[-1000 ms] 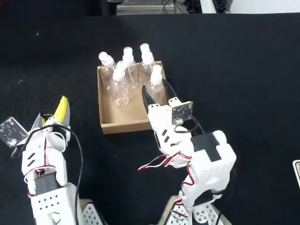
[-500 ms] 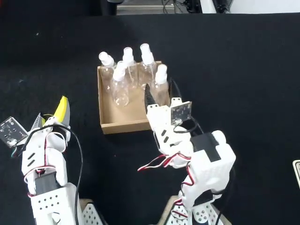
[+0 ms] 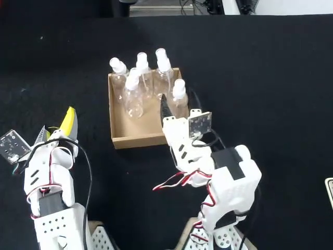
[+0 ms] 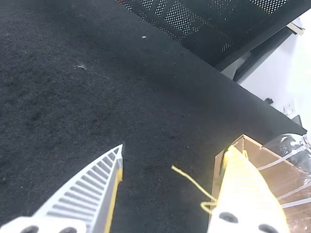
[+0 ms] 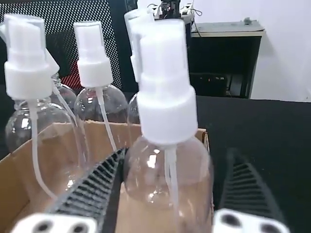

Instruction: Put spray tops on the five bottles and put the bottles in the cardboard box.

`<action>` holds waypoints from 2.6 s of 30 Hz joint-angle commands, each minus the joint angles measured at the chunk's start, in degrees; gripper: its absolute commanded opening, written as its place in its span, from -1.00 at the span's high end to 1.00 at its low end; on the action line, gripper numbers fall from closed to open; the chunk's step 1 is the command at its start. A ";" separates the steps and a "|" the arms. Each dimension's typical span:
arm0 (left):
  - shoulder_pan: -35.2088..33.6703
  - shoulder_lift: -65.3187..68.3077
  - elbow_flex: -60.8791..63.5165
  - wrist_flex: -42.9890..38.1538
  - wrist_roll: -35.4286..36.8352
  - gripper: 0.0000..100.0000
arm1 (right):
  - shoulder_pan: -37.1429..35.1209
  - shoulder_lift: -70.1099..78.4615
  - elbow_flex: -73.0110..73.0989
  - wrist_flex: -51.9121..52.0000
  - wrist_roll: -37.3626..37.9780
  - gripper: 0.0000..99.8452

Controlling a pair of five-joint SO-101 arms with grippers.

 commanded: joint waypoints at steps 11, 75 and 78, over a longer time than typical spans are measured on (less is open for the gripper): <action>0.22 -0.70 1.27 -1.49 -0.70 0.39 | -2.20 -1.54 1.27 -1.49 0.00 0.23; 9.19 -0.70 1.27 1.49 -13.19 0.91 | 21.89 -37.67 20.44 28.48 -0.44 0.98; 9.19 -0.70 1.27 1.49 -13.10 0.91 | 22.07 -37.67 20.44 28.31 -0.44 0.98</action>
